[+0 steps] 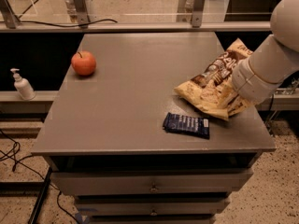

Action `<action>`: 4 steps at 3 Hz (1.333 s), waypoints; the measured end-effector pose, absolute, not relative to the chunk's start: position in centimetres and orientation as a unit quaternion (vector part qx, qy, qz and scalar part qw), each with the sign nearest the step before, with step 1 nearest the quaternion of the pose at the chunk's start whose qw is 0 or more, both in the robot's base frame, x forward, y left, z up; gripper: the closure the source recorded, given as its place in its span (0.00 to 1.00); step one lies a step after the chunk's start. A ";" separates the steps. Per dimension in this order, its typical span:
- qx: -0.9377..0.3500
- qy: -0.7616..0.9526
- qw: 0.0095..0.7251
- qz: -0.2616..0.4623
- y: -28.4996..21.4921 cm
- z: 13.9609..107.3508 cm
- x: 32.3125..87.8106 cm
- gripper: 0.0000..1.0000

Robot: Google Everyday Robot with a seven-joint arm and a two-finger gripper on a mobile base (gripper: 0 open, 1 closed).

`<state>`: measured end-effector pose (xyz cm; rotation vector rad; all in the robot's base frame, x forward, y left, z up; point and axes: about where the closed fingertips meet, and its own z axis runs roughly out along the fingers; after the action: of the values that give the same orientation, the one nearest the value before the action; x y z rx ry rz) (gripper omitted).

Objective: Move brown chip bag near rxbar blueberry

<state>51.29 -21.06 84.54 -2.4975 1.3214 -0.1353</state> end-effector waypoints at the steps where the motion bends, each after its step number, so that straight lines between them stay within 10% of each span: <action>1: -0.882 0.450 0.137 -0.025 -20.5 84.7 49.1 1.00; 2: -0.893 0.431 0.125 -0.007 -19.2 84.8 48.0 1.00; 4: -0.906 0.411 0.106 0.007 -17.9 85.2 47.9 0.60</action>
Offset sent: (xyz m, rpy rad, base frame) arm -0.0470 0.0316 0.0046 -0.0353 0.1413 0.1393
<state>47.90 -17.86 85.16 -2.6667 1.2094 0.0208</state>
